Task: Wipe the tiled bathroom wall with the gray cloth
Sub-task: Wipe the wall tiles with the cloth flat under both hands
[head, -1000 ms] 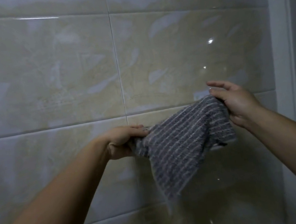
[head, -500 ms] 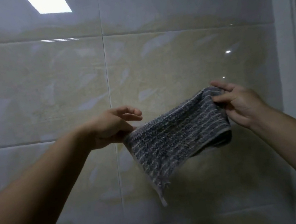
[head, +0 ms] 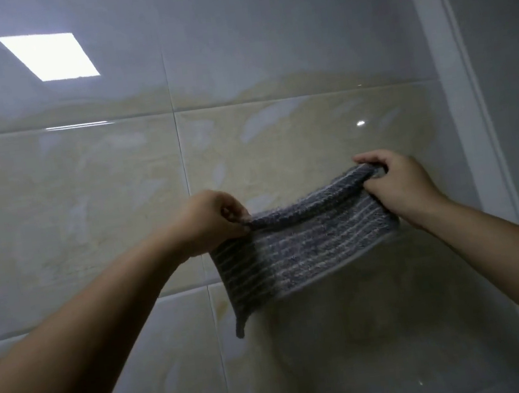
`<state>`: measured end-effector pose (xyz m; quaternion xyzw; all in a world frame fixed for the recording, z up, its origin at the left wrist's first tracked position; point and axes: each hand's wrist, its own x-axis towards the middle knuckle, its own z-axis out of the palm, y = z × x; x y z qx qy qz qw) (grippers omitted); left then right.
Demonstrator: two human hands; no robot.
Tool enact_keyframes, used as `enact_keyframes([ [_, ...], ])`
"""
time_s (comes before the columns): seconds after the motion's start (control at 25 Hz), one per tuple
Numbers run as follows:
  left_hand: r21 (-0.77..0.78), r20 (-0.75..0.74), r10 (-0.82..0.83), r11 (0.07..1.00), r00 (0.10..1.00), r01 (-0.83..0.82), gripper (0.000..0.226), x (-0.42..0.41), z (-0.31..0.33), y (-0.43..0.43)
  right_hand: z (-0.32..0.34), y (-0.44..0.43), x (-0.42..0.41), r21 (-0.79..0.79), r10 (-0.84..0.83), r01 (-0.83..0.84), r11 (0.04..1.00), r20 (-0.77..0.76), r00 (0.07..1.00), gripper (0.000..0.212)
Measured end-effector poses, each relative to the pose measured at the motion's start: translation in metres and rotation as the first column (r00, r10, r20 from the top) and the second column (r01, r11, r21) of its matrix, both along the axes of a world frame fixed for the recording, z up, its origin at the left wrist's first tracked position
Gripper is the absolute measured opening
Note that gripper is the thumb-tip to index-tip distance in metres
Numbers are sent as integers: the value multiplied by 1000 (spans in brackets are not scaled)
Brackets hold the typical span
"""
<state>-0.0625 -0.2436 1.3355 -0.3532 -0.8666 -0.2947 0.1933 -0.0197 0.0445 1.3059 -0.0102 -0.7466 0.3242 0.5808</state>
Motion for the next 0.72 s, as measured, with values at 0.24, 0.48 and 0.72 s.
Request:
enact_keyframes([
  [0.24, -159, -653, 265, 868, 709, -470, 25, -19, 40, -11, 26, -11, -5, 17, -283, 284, 959, -45, 958, 14],
  [0.48, 96, -510, 480, 856, 713, -508, 17, -35, 93, 33, 82, 2, -9, -40, -517, 526, 850, 130, 846, 16],
  [0.72, 514, -279, 297, 849, 913, -119, 11, -64, 124, 80, 126, 36, -42, -362, -237, 211, 908, -28, 971, 13],
])
